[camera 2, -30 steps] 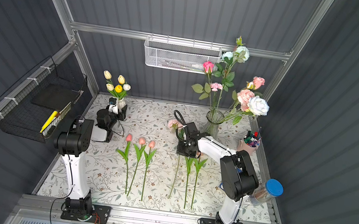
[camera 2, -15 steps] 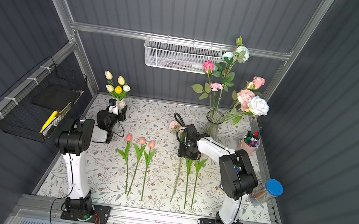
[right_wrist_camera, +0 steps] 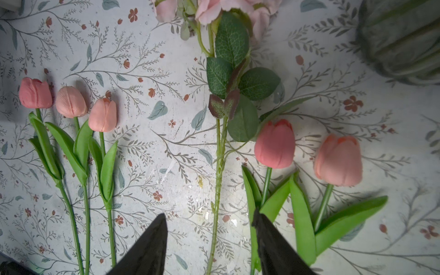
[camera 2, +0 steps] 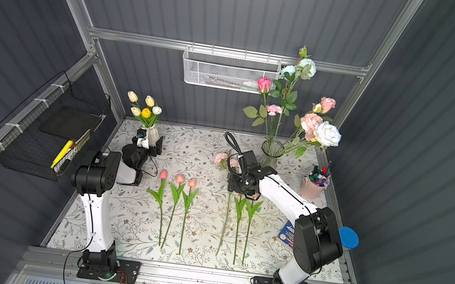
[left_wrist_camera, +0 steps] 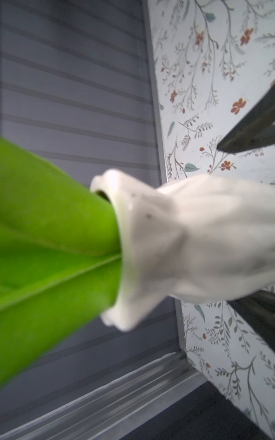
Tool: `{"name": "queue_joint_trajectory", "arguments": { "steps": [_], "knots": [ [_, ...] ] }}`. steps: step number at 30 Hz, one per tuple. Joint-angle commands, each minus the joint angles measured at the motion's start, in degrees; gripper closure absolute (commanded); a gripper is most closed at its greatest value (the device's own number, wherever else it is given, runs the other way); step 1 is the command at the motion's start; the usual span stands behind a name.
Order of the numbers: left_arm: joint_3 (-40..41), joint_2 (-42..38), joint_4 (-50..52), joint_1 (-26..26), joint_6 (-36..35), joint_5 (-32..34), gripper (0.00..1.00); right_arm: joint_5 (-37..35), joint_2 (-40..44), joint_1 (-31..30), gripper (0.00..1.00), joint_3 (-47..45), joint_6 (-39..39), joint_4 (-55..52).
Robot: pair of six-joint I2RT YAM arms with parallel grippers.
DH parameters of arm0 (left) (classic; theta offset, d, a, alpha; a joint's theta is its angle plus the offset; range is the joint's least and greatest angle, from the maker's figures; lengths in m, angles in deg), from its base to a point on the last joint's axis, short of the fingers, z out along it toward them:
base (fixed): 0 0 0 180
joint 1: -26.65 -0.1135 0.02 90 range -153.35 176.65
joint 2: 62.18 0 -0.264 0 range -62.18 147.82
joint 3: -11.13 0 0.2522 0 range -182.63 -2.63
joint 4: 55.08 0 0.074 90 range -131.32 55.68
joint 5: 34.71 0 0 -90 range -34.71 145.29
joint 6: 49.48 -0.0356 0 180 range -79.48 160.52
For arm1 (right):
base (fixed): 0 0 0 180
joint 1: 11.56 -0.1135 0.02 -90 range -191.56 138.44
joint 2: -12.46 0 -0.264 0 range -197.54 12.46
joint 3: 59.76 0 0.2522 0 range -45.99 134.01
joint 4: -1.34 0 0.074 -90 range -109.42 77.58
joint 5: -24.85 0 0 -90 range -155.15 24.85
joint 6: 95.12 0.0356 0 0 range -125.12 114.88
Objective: Pick out pink flowers from the vase
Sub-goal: Place the vase at the center of the board.
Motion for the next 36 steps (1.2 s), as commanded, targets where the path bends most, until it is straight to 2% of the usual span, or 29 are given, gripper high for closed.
{"name": "queue_joint_trajectory", "arguments": {
  "steps": [1, 15, 21, 24, 27, 30, 36],
  "knots": [
    [0.8, -2.4, -2.7, 0.0, 0.7, 0.4, 0.01, 0.0, -0.3, -0.2, 0.41, 0.5, -0.3, -1.8],
    [1.9, -5.6, -1.9, -0.1, 0.6, 1.3, 0.01, -0.9, 2.6, -0.2, 0.43, 0.0, -1.6, -1.6],
    [9.7, -12.9, -1.9, -0.1, 2.2, 3.3, 0.01, -3.4, 7.8, -0.7, 0.42, 0.7, -3.8, -3.6],
    [15.9, -19.9, 0.1, 0.5, 3.4, 4.5, 0.01, -4.2, 11.1, -1.1, 0.41, 1.5, -5.2, -5.6],
    [21.6, -28.6, 5.6, 1.4, 3.1, 6.4, 0.01, -3.7, 14.0, -1.3, 0.41, 2.1, -6.2, -7.5],
    [23.6, -38.1, 18.9, 2.2, 2.7, 7.6, 0.01, -3.1, 17.3, -1.7, 0.41, 2.4, -7.7, -8.1],
    [23.3, -55.0, 44.8, 10.5, 0.3, 13.7, 0.01, -7.6, 25.4, -1.9, 0.42, 6.2, -12.4, -5.4]
  ]
}}
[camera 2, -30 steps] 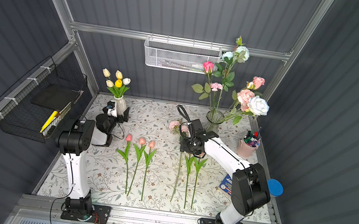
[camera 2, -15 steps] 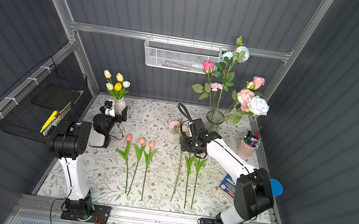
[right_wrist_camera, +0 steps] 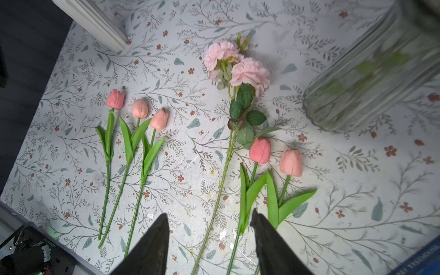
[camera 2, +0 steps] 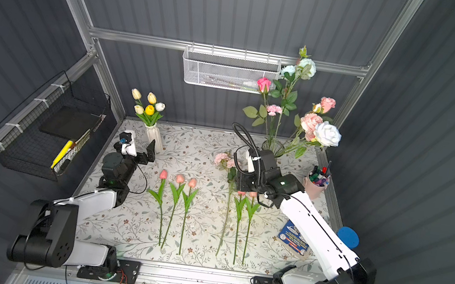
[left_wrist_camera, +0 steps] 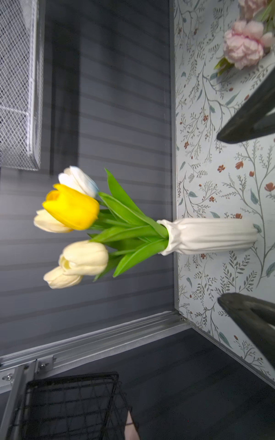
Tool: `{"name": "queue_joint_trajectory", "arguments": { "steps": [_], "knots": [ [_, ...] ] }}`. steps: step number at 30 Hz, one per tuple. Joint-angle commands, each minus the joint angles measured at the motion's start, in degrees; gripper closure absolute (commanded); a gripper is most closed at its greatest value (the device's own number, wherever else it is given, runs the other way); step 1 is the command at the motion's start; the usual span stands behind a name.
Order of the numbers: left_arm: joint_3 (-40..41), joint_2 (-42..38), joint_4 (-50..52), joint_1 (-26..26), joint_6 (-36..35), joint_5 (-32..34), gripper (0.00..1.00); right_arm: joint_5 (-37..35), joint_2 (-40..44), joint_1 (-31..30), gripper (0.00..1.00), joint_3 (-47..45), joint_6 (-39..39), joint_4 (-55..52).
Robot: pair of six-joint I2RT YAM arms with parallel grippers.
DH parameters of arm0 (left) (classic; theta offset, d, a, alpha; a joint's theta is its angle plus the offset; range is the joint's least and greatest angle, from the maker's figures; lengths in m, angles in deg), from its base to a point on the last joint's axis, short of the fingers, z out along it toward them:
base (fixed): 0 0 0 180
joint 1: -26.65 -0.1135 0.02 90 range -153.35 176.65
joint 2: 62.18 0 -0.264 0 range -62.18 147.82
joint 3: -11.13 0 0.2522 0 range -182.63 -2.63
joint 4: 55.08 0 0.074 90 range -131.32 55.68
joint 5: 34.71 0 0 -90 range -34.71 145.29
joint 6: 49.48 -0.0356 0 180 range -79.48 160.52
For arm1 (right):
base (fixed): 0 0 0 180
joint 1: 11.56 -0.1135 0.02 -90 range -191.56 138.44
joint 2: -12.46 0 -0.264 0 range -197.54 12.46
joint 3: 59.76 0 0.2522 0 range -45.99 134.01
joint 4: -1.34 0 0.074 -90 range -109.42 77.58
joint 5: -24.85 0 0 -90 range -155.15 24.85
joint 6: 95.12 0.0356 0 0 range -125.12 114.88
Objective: Pick out pink flowers from the vase
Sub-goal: Place the vase at the center of the board, then pick up the flower from the vase.
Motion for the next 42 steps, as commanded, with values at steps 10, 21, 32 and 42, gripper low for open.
{"name": "queue_joint_trajectory", "arguments": {
  "steps": [10, 21, 32, 42],
  "knots": [
    [-13.3, -20.0, 51.2, 20.4, 7.0, 15.5, 0.01, -22.8, -3.4, 2.7, 0.27, 29.2, 0.6, -9.9],
    [-14.4, -15.4, 54.3, 20.4, 8.0, -9.3, 0.01, -8.3, -17.9, 12.8, 0.49, 41.0, -1.9, -9.9],
    [-11.1, -16.8, 52.7, 21.1, 10.0, -10.0, 0.01, -3.5, -26.7, 17.9, 0.70, 43.4, -5.1, -8.7],
    [-10.5, -18.4, 52.4, 23.0, 9.2, -8.1, 0.01, -10.5, -30.8, 17.3, 0.73, 41.9, -10.5, -0.6]
  ]
}}
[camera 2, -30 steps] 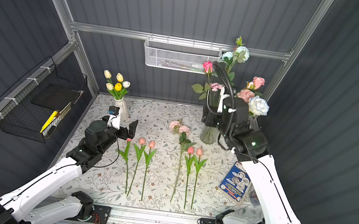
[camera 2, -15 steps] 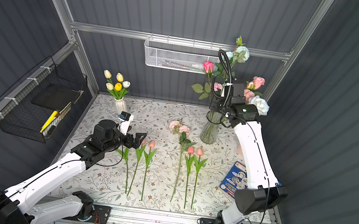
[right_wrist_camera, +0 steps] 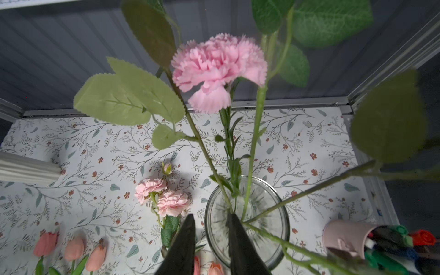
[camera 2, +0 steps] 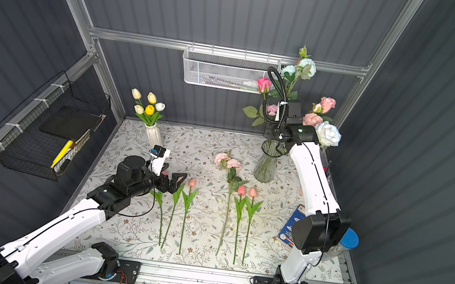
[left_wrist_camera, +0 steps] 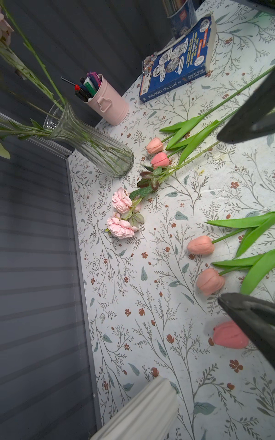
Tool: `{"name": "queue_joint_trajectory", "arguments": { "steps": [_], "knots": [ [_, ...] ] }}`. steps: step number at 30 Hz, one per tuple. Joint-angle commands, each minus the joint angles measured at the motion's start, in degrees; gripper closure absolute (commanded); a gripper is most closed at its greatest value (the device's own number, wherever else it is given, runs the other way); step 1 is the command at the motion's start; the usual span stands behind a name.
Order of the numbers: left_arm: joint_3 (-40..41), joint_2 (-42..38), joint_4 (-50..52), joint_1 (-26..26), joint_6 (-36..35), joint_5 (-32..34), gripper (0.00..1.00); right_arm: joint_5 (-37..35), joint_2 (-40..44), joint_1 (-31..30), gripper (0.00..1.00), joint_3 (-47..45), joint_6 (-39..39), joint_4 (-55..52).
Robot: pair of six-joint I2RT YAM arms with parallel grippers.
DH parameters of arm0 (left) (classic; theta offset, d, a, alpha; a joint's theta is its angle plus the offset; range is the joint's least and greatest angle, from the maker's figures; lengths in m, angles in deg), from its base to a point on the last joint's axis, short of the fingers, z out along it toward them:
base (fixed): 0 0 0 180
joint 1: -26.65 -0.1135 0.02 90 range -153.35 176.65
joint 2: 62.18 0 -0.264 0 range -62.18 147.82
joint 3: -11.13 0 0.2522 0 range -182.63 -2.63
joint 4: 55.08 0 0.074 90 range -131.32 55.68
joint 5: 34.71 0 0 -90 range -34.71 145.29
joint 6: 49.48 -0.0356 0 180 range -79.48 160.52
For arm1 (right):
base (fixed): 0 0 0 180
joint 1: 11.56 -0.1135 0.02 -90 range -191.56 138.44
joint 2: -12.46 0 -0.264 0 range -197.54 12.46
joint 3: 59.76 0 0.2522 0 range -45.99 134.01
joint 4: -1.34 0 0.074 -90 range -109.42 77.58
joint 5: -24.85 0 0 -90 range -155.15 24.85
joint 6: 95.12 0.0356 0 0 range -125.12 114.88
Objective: Pick out pink flowers from the vase
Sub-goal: Pick up the flower from the vase.
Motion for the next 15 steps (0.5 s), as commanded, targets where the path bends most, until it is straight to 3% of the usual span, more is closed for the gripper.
{"name": "queue_joint_trajectory", "arguments": {
  "steps": [1, 15],
  "knots": [
    [0.8, -1.0, -0.5, 0.6, 0.0, 0.7, 0.01, -3.4, -1.1, -0.3, 0.73, -0.3, -3.1, 4.5],
    [1.4, -2.7, -0.6, 3.2, -2.3, 4.0, 0.01, -5.0, -6.6, 0.1, 0.70, -1.2, -4.7, 9.3]
  ]
}}
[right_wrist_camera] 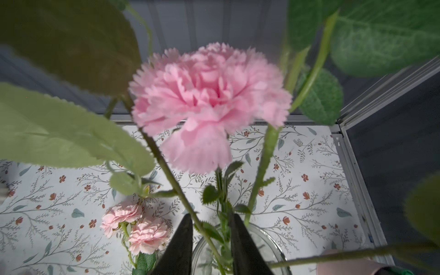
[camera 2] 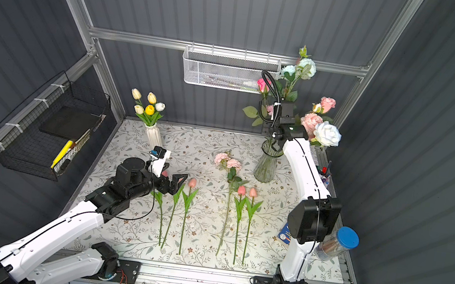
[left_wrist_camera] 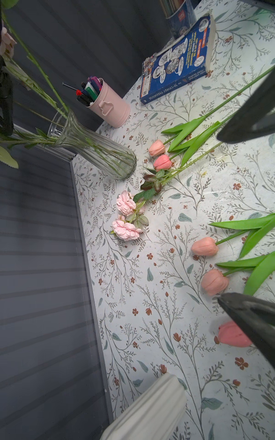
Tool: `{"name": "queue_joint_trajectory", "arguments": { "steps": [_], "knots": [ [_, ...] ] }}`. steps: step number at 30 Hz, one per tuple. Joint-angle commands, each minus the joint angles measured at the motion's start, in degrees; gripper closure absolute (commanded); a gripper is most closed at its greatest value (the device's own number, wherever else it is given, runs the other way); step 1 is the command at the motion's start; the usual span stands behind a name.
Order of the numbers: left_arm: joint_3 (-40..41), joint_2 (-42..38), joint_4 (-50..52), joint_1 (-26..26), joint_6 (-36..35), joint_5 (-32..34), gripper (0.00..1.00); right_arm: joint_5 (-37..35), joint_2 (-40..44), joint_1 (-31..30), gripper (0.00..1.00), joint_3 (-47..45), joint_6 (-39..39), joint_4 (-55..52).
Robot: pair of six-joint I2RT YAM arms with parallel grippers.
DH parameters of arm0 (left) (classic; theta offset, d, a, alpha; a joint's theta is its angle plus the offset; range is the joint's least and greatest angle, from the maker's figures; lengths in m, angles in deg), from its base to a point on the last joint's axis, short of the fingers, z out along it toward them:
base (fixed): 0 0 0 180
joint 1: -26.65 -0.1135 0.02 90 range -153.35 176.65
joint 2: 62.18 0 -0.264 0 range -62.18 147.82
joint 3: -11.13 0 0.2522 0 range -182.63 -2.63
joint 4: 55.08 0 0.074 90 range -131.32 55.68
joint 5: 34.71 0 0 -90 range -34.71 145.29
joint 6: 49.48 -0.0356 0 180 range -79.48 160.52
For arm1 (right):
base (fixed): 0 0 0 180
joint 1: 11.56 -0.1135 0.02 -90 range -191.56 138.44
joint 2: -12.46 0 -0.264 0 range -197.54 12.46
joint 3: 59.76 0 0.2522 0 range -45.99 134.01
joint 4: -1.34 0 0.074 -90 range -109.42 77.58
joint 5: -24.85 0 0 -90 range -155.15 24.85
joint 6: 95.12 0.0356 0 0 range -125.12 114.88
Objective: Pick out pink flowers from the vase
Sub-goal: Pick up the flower from the vase.
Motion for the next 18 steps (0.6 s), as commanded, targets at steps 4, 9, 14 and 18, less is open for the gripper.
{"name": "queue_joint_trajectory", "arguments": {
  "steps": [4, 9, 14, 18],
  "knots": [
    [1.3, -1.2, -0.6, 0.7, -1.8, 1.7, 0.01, -1.4, -0.3, 0.6, 0.70, -2.3, -1.2, 2.7],
    [1.3, -1.0, -0.7, 0.8, -2.0, 1.9, 0.01, -0.9, -0.3, 0.7, 0.70, -4.8, -1.1, 4.0],
    [1.3, -0.8, -0.7, 0.9, -2.2, 2.1, 0.01, -0.5, -0.8, 0.7, 0.59, -6.5, -0.8, 4.5],
    [1.4, -0.8, -0.7, 0.9, -2.4, 2.1, 0.01, -0.8, -0.7, 0.8, 0.62, -8.1, -0.8, 5.5]
  ]
}}
